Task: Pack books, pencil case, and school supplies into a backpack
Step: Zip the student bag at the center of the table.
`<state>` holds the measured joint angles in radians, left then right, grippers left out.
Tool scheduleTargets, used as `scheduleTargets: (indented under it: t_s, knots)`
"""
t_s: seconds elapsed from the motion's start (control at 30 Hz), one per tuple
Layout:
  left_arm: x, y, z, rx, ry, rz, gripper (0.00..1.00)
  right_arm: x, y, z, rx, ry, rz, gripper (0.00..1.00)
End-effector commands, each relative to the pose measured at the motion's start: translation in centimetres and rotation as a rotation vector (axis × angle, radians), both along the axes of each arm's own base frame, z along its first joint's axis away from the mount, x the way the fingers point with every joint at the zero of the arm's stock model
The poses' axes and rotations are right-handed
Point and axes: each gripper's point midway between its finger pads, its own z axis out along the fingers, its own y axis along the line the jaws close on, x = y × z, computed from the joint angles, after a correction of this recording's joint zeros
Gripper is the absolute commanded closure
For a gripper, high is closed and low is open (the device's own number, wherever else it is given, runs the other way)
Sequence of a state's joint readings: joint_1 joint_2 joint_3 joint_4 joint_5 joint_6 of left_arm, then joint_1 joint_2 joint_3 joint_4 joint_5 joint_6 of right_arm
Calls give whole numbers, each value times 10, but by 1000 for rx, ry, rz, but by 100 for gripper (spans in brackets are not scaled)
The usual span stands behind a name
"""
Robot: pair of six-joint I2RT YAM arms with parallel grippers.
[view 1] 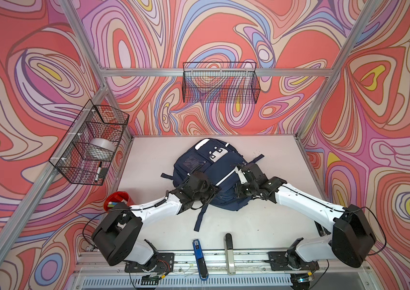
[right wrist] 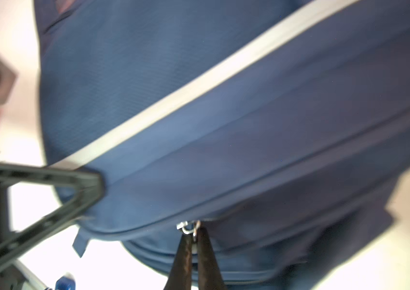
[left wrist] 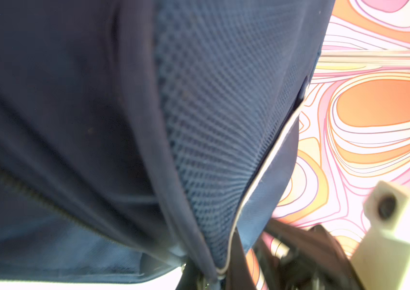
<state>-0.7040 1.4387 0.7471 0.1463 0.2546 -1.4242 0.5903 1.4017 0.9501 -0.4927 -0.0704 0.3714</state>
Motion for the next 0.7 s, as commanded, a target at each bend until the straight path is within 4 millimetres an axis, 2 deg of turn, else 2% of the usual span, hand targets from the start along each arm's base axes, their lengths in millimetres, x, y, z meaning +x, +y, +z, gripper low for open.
scheduleTargets:
  t_s: [0.0, 0.27, 0.3, 0.37, 0.47, 0.53, 0.6, 0.67]
  knots:
    - [0, 31, -4, 82, -1, 51, 100, 16, -42, -5, -137, -7, -77, 100]
    - [1, 69, 12, 110, -36, 72, 100, 87, -66, 0, -186, -63, -117, 100]
    - [0, 74, 14, 125, -39, 74, 100, 92, -67, 1, -209, -63, -111, 100]
    - [-2, 86, 16, 157, -45, 81, 100, 100, -55, 10, -197, -71, -61, 100]
    - [7, 104, 12, 142, -41, 97, 100, 92, -38, 8, -229, -66, -2, 100]
    - [18, 119, 10, 102, -32, 110, 100, 77, -27, -3, -227, -36, 45, 100]
    - [26, 124, 14, 77, -51, 107, 84, 64, -18, -15, -233, -12, 72, 100]
    - [30, 130, 16, 128, -63, 108, 83, 50, -8, -20, -236, 6, 93, 100]
